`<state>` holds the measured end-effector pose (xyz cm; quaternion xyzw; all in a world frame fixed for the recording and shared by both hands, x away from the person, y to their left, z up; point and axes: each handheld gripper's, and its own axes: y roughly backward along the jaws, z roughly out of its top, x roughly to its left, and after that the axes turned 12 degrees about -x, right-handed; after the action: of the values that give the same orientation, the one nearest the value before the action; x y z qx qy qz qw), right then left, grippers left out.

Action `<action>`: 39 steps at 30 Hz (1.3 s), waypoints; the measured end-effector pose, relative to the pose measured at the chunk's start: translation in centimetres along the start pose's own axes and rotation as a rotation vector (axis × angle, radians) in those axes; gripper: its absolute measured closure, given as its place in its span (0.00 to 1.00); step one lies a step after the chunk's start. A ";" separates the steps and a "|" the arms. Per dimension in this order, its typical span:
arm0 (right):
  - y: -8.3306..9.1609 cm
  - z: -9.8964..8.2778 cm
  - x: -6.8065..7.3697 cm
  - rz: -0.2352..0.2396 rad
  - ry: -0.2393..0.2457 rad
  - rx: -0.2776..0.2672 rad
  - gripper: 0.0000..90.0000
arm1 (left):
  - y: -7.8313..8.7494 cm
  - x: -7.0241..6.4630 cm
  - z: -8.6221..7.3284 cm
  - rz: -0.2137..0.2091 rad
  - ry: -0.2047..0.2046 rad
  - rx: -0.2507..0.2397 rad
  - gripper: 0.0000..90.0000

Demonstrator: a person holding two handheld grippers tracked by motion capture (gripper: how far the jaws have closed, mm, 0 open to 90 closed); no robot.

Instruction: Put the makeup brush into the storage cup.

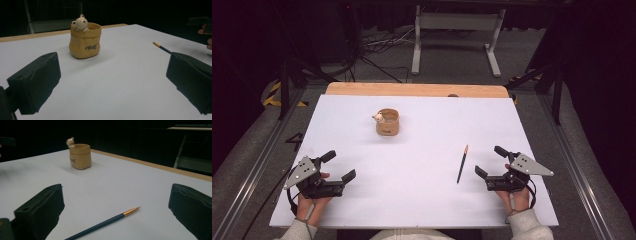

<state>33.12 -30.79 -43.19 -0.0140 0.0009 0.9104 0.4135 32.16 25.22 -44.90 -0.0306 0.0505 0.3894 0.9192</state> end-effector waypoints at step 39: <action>-5.4 4.1 -0.6 0.018 -0.014 0.072 0.05 | 0.0 0.1 0.1 0.014 -0.003 0.008 0.00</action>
<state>37.47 -27.60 -38.98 0.0076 0.0311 0.9135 0.4056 32.24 25.25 -44.85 -0.0258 0.0512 0.3957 0.9166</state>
